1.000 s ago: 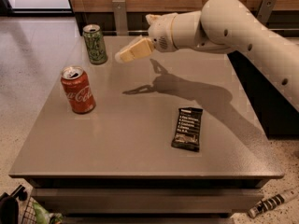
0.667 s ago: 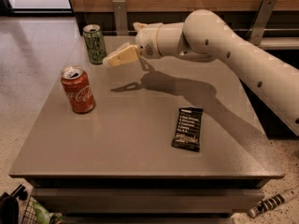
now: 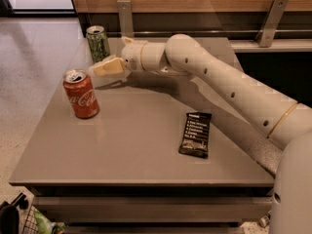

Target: Knock green can over

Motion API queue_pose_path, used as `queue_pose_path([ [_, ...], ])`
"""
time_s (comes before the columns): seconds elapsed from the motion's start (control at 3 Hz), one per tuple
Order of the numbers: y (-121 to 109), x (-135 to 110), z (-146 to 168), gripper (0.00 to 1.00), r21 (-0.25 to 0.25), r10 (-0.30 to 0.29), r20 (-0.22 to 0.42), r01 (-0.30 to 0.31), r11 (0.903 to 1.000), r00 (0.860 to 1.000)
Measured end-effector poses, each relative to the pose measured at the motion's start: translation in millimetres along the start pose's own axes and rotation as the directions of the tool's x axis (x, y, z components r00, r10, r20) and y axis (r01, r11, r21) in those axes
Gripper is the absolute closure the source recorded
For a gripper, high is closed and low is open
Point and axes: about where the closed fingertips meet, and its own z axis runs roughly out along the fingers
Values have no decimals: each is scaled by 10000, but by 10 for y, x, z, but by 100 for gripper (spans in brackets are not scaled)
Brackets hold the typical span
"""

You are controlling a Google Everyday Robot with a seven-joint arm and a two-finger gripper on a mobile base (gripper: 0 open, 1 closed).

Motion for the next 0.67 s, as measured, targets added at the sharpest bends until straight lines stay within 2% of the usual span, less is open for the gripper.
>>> queue_pose_path([
  [0.67, -244, -123, 113, 0, 405, -272, 147, 266, 9988, 9995],
])
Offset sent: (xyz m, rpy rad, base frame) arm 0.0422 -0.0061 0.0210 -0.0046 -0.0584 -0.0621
